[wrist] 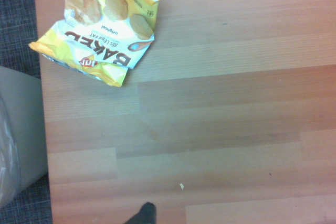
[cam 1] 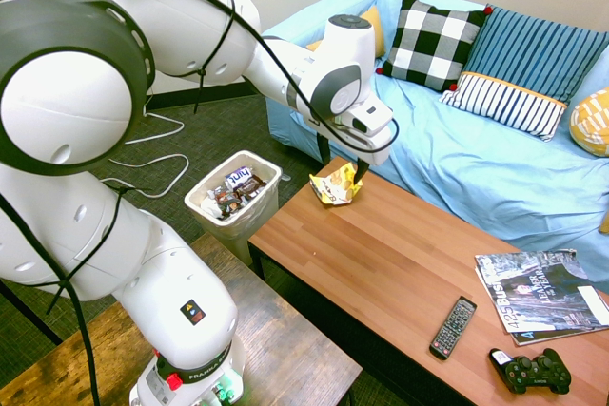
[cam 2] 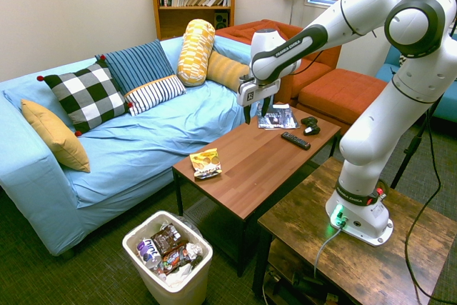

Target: Throw the chip bag in the trash bin

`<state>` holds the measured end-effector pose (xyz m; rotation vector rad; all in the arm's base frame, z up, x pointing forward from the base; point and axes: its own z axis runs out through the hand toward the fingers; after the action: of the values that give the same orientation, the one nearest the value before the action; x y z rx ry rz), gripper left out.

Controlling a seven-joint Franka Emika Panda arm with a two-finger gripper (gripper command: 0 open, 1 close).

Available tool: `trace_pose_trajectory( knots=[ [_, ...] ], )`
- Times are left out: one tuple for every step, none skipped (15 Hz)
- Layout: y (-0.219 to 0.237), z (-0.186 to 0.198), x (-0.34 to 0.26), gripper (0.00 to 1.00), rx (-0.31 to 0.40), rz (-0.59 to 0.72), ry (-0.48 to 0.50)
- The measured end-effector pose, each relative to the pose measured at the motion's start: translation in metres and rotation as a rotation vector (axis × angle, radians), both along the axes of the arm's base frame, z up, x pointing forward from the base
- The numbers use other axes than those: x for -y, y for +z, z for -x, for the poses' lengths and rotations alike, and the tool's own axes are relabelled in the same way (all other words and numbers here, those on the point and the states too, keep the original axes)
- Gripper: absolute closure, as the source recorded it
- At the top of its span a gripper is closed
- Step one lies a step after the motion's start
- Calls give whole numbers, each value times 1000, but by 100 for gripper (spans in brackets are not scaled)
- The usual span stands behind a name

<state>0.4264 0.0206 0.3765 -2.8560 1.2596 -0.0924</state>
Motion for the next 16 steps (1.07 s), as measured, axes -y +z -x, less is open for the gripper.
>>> trace_pose_trajectory(
  knots=[
    [0,-1,0,0,-3,0,0],
    [-2,-1,-1,0,-6,0,1],
    [-5,-4,-4,0,11,0,2],
    [-11,-10,-6,0,34,-2,5],
    [-21,-17,-8,0,47,-5,7],
    [-32,-27,-8,0,60,-9,10],
    [-42,-40,-8,0,73,-10,18],
    [-52,-55,-10,0,79,-5,31],
    [-61,-71,-12,0,81,-3,46],
    [-68,-88,-17,0,86,3,67],
    [-71,-104,-25,0,91,5,90],
    [-75,-120,-36,0,98,6,114],
    [-79,-133,-46,0,98,10,137],
    [-88,-145,-55,0,92,14,158],
    [-99,-158,-62,0,81,22,175],
    [-115,-169,-67,0,67,27,186]
  ],
)
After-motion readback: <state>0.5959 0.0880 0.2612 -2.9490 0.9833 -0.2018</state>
